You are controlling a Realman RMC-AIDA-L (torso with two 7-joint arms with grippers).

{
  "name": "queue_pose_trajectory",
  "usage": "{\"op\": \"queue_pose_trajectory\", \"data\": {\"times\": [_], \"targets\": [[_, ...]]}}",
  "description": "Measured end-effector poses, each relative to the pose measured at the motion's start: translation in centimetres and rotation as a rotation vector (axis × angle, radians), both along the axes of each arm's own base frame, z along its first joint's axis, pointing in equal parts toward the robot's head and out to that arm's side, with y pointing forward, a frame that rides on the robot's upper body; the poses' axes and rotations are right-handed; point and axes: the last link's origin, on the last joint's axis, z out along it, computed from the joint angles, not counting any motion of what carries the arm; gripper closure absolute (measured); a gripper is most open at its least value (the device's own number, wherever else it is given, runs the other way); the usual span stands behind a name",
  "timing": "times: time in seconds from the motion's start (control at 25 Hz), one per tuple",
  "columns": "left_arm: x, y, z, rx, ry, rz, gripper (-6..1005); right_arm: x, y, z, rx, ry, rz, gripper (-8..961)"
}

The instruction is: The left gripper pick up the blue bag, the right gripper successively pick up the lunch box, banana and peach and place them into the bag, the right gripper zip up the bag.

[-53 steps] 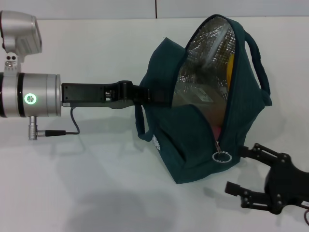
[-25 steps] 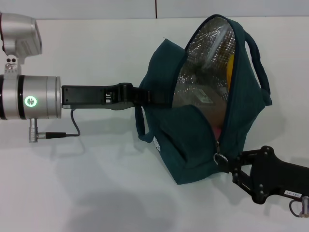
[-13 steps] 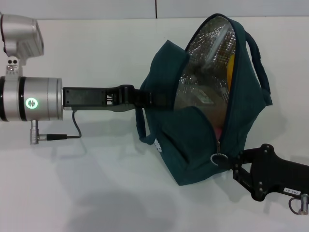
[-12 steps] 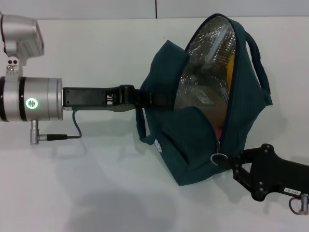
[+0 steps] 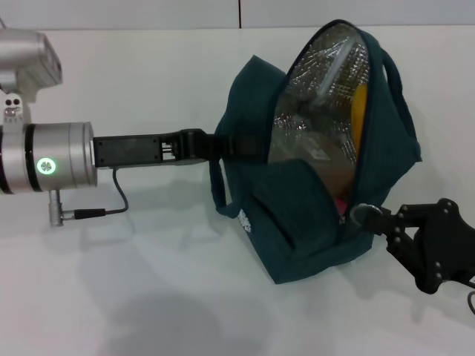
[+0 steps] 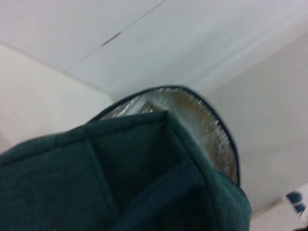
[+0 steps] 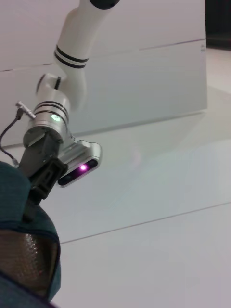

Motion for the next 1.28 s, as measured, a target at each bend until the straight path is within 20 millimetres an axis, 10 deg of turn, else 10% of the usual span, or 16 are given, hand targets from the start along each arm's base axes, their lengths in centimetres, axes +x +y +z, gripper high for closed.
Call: {"op": "queue_pose_trajectory", "data": {"times": [0.44,1.0,1.28], "targets": [[-0.4,-0.6,0.3,0.107,-0.054,-0.065,829,-1.0,1.1,0.3,0.038,0.038,0.012,944],[-1.3,-3.9,2.2,0.391,-0.199,-0.295,169,-2.6,3.6,2.2,0.162,0.165,0.0,943],[-2.6,-5.5,1.5,0.447,-0.192,-0.311,131,-5.5,7.1,2.8,0.15,0.241,0.003,943]]}}
